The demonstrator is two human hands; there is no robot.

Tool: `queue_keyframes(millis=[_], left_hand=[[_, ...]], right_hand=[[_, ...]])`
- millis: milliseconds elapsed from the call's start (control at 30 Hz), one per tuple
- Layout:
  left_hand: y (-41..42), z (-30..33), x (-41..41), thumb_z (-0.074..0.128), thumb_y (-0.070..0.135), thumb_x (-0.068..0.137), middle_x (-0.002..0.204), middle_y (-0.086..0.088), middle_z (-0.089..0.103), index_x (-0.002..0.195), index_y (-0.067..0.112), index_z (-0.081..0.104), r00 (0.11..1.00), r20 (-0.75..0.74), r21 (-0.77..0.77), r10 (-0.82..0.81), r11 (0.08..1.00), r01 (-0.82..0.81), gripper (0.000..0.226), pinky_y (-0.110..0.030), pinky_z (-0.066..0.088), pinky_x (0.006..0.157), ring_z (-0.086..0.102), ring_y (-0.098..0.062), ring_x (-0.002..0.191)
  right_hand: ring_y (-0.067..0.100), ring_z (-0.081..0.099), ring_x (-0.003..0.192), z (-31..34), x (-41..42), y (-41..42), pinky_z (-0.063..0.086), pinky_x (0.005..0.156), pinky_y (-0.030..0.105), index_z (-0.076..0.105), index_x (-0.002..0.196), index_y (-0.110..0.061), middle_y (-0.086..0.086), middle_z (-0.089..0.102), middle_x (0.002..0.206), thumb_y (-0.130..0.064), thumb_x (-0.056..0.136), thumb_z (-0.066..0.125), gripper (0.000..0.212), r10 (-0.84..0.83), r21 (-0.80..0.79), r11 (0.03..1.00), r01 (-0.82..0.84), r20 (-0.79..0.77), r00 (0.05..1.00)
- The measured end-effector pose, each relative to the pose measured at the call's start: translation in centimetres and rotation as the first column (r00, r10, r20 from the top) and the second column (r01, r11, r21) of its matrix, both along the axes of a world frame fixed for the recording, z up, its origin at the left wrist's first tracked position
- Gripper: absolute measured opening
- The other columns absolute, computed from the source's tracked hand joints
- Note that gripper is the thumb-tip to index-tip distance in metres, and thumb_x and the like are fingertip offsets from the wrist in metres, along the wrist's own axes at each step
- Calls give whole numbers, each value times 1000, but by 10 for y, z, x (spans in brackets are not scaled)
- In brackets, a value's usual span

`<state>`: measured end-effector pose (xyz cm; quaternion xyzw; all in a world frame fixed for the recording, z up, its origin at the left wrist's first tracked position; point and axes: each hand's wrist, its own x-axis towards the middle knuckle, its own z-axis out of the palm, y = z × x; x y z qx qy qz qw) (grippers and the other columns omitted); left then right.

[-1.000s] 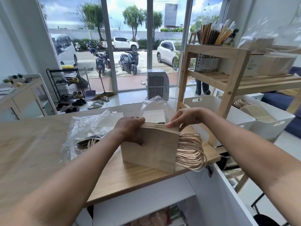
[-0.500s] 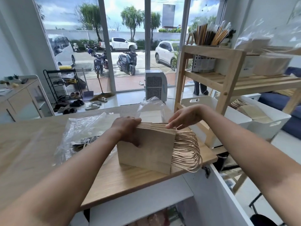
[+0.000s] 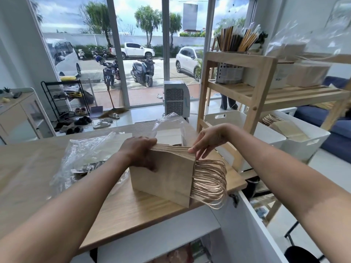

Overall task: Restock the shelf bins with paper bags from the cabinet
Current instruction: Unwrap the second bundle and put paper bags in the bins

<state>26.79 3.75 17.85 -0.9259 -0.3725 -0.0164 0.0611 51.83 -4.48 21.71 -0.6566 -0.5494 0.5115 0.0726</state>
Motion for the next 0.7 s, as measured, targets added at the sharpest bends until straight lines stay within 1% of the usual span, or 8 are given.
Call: queue_keyframes(millis=[67,100,167,267,400,500,633,700], left_hand=[[0,0,0,80,67,47,114,3,65,104,25,54,1000,0,2,-4,1000,4,75,-31,46,82,60,-23,109],[0,1,1,80,67,47,114,3,65,104,25,54,1000,-2,1,-3,1000,3,75,-31,46,82,60,-23,109],[0,1,2,80,67,47,114,2,65,104,25,54,1000,-6,3,-3,1000,3,75,-31,46,82,60,-23,108],[1,1,3,81,66,46,114,2,65,103,25,54,1000,-12,4,3,1000,-3,75,-31,46,81,60,-23,108],[2,1,6,81,67,45,113,2,66,103,25,53,1000,-18,-5,13,1000,-13,77,-31,46,81,61,-23,108],[3,1,7,82,66,45,114,1,65,105,25,54,1000,-22,-11,7,1000,-7,78,-32,47,84,60,-24,109],[5,1,6,82,66,44,114,1,66,105,25,54,1000,-21,-13,-1,1000,1,79,-32,47,84,60,-23,109],[6,1,6,82,67,44,113,2,66,105,25,54,1000,-22,-20,-1,1000,0,79,-32,46,83,60,-23,109]], right_hand=[[15,69,86,-3,3,1,53,92,34,70,88,-10,-3,77,79,-25,85,65,17,-24,0,1000,24,-28,999],[14,70,83,-5,5,2,53,92,36,70,85,-9,-2,77,79,-24,88,63,17,-31,-6,1000,31,-48,998],[14,72,81,-7,8,3,53,92,37,72,82,-9,0,77,81,-29,79,68,20,-21,-17,1000,20,-91,996],[13,71,82,-10,11,5,52,93,38,70,89,-7,0,76,85,-38,59,77,43,-20,-27,1000,16,-147,989],[13,68,86,-23,19,8,51,93,34,70,97,-10,1,74,92,-47,51,85,62,-10,-50,999,-1,-224,974],[13,67,85,-29,21,8,53,87,32,69,98,-11,0,72,92,-53,46,88,69,-28,-41,999,19,-242,970],[13,66,87,-28,18,2,55,80,31,70,96,-12,1,71,94,-53,55,80,59,-79,-21,997,77,-263,962],[13,64,92,-25,16,-3,54,81,31,66,105,-10,2,68,102,-53,64,70,60,-103,3,994,106,-242,965]])
